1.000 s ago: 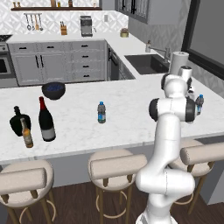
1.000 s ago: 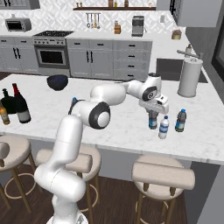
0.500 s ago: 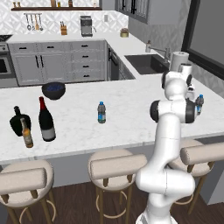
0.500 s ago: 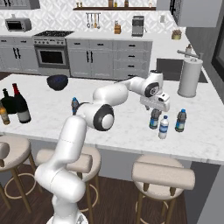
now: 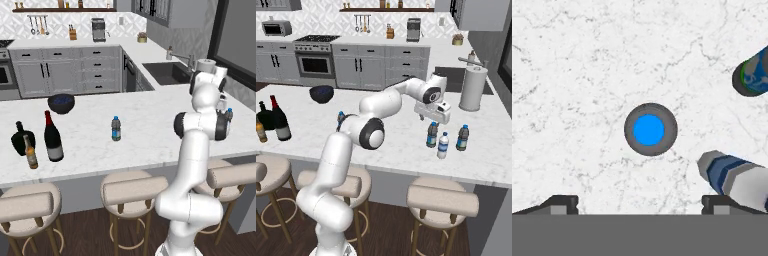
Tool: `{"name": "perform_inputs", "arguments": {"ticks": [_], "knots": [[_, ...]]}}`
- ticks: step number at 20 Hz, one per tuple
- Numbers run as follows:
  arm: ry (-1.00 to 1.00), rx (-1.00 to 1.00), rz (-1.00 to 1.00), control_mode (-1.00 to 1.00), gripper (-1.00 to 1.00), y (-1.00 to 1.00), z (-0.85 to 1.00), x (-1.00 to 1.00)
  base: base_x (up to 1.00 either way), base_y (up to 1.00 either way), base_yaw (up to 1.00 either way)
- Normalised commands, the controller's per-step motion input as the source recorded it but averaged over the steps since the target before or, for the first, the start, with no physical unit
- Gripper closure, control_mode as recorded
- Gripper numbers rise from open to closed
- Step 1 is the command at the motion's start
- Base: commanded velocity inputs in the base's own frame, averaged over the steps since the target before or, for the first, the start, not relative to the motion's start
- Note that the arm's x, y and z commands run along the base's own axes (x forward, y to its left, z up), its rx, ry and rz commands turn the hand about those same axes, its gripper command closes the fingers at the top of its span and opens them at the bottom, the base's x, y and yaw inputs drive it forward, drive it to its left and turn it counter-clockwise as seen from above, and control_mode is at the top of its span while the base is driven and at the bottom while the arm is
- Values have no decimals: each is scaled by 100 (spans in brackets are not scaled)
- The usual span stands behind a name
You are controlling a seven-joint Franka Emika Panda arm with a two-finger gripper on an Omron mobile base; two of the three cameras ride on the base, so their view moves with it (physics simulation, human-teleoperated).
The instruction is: Move the plastic bottles in the middle to the plastics group, and the glass bottles in the middle to the glass group.
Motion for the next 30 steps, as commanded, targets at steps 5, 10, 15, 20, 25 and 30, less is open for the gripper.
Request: {"name": "perform_inputs", "arguments": {"ticks": [5, 10, 15, 20, 25, 30], "knots": [[0, -12, 0, -100, -100, 69, 0, -46, 0, 0, 0], [-2, -18, 0, -100, -100, 81, -12, -65, 0, 0, 0], [0, -10, 2, -100, -100, 80, 0, -59, 0, 0, 0], [6, -2, 11, -100, -100, 86, 15, -34, 0, 0, 0], [0, 0, 21, -100, -100, 87, 25, -24, 0, 0, 0], [1, 6, 20, -100, -100, 88, 44, 0, 0, 0, 0]]}}
